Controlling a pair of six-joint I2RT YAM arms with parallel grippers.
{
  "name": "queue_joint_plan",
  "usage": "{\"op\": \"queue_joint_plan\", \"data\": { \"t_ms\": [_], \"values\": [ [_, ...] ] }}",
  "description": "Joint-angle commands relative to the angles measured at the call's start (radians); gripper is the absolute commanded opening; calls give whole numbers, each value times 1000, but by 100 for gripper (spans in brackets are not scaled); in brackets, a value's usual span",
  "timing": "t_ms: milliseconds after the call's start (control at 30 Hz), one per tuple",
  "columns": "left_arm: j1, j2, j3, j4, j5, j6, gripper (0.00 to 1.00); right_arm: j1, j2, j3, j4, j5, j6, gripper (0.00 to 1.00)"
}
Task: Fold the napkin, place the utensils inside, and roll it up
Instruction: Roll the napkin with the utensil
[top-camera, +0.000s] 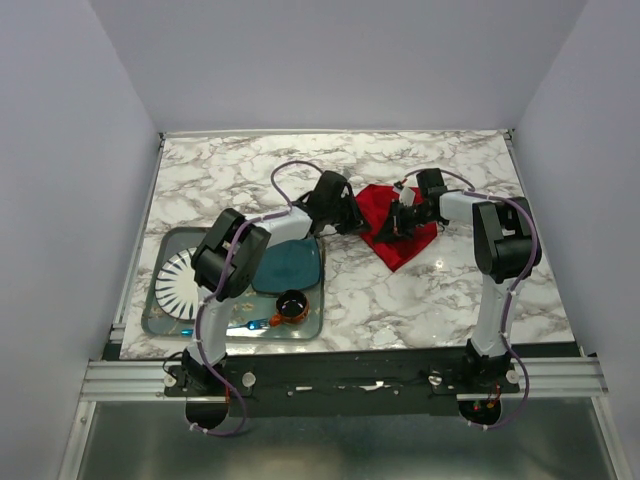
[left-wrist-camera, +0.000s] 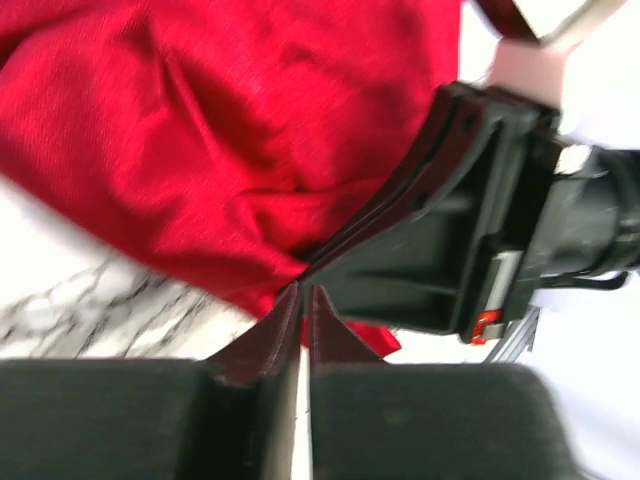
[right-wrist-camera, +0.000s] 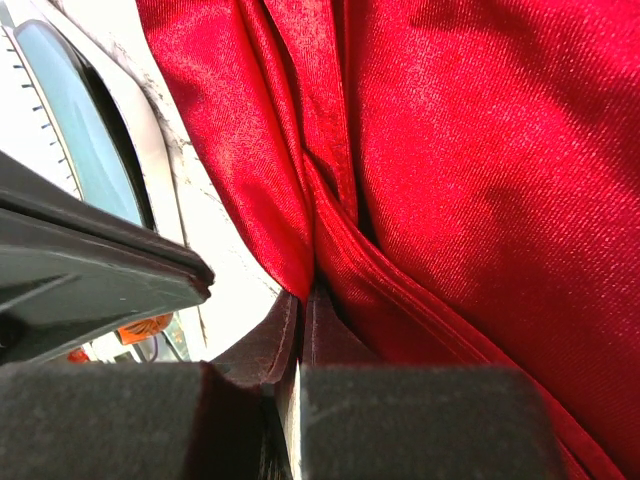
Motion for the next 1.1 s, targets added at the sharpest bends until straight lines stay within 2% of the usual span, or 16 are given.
{"op": "queue_joint_plan", "data": {
  "t_ms": [0, 233, 333, 433, 533, 567, 633, 767, 833, 867, 967, 1000, 1067],
  "values": [
    [-2, 25, -18, 131, 24, -63, 9, -9, 32, 10, -35, 77, -32, 7],
    [4, 114, 13, 145, 13, -87, 6, -9, 18, 4, -35, 84, -34, 9],
    [10, 138, 27, 104, -4, -70, 4, -10, 6, 1, -38, 103, -34, 10],
    [19, 152, 6, 88, -15, -70, 2, -10, -17, 11, -58, 130, -45, 18],
    [23, 163, 2, 81, -11, -67, 1, -7, -62, 31, -96, 160, -66, 28],
    [23, 166, 4, 67, -13, -62, 1, 4, -78, 42, -114, 223, -77, 38],
    [23, 173, 15, 58, -7, -60, 1, 16, -135, 70, -168, 276, -115, 44],
    [24, 199, 36, 28, 13, -64, 0, 62, -238, 78, -225, 437, -186, 64],
    [24, 204, 36, 22, 19, -67, 0, 86, -322, 48, -185, 497, -253, 67],
    [23, 203, 35, 22, 22, -68, 0, 129, -357, -23, -149, 620, -296, 100],
    [24, 204, 33, 9, 28, -62, 0, 203, -466, -119, -11, 793, -426, 100],
    [29, 204, 30, 10, 31, -63, 0, 209, -488, -161, 55, 833, -427, 100],
    [30, 207, 22, 21, 45, -73, 0, 223, -514, -163, 65, 888, -411, 100]
  ]
}}
